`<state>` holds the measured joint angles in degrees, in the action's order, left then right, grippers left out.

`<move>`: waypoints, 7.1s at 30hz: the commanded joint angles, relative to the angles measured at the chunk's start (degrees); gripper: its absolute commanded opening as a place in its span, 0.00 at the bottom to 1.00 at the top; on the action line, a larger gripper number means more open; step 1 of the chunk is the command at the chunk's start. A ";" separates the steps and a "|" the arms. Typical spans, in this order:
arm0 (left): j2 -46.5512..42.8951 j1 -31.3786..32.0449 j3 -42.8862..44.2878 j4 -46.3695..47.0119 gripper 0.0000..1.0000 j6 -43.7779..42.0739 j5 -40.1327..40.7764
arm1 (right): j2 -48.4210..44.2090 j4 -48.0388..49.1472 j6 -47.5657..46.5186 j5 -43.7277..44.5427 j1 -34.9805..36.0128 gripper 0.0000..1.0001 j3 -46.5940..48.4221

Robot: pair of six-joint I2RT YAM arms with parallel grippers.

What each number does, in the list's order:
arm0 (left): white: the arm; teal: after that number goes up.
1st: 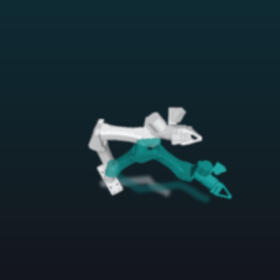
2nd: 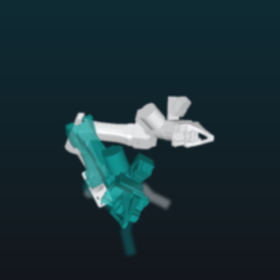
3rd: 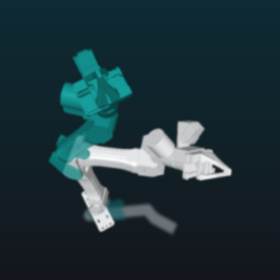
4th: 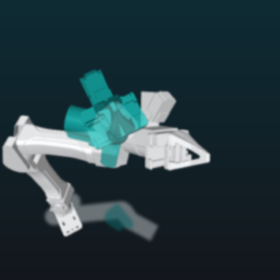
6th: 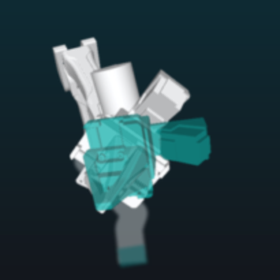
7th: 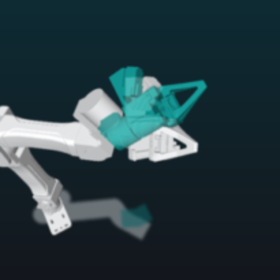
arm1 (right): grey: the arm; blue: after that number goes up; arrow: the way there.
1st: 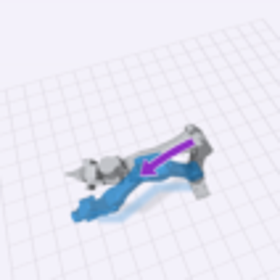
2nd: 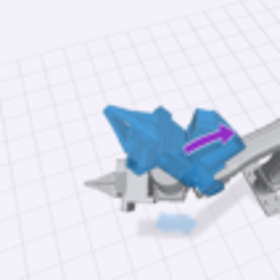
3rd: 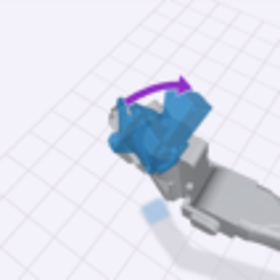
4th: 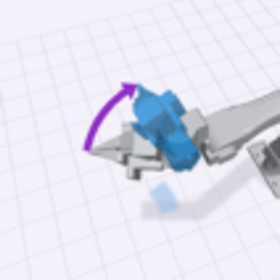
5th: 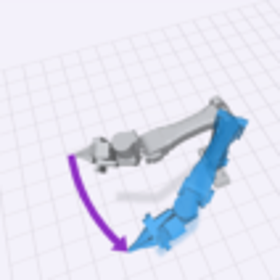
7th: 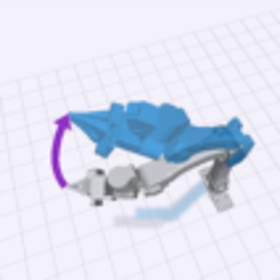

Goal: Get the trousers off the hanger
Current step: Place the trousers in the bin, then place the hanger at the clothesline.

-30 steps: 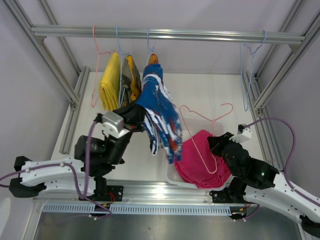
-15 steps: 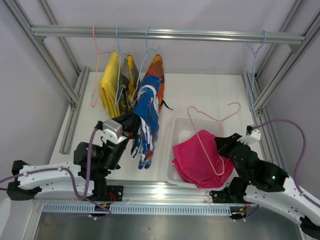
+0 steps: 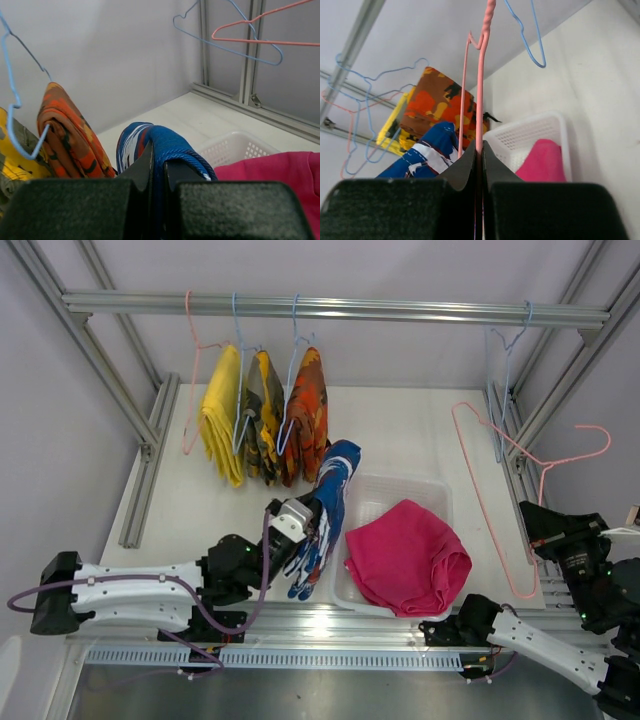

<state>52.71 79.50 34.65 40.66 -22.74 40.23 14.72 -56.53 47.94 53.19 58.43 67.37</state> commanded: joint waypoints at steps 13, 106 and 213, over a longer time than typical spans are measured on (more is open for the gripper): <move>4.16 1.62 13.33 9.43 0.00 -0.80 -4.81 | -2.23 -10.70 2.32 4.99 2.38 0.00 -1.63; 50.40 6.10 25.72 -50.31 0.99 62.39 -15.98 | -7.95 -19.67 8.84 6.14 7.93 0.00 -1.72; -11.31 -18.68 23.63 -53.24 0.99 21.07 -8.24 | 39.06 20.50 -40.30 -10.36 -15.87 0.00 20.95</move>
<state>41.50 62.11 60.40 -16.75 0.93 31.35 53.23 -37.71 8.69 51.27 48.01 84.42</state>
